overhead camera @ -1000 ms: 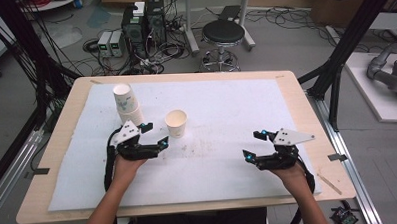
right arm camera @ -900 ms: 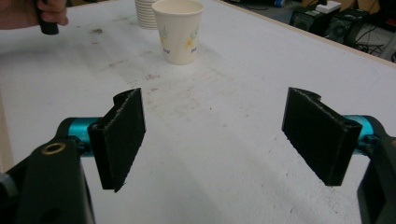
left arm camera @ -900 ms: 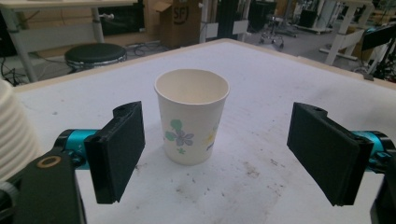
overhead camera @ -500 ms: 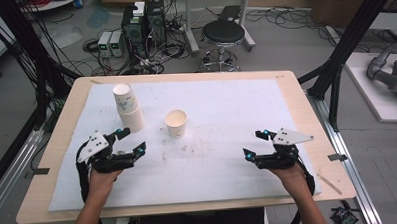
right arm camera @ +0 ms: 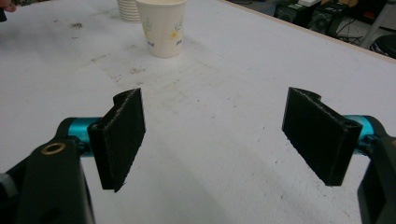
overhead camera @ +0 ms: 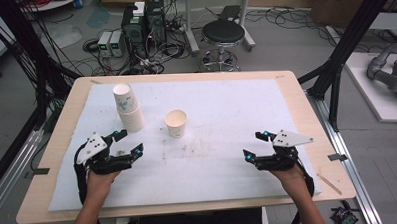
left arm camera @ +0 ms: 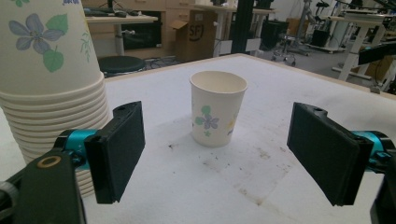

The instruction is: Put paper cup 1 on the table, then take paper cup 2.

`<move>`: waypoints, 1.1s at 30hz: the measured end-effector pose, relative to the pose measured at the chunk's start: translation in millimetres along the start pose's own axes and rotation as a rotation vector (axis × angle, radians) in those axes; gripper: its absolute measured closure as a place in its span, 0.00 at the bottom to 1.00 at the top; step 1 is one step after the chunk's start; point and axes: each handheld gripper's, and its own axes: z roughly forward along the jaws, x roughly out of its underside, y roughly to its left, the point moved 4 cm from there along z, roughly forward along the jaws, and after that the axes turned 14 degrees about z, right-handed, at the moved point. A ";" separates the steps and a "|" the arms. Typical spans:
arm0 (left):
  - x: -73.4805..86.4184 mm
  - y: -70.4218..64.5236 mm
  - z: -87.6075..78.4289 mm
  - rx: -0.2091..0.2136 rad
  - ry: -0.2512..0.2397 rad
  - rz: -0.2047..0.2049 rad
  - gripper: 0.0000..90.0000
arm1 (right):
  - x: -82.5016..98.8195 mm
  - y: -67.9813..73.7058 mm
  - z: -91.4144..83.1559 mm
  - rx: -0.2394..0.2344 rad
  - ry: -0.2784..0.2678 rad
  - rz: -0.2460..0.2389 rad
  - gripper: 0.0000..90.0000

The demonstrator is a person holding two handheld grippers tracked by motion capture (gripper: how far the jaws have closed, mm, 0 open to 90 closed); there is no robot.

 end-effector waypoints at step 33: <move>-34.1 9.0 -8.3 0.009 -0.004 0.023 0.20 | 1.1 -1.8 -2.1 -0.026 0.001 0.013 0.24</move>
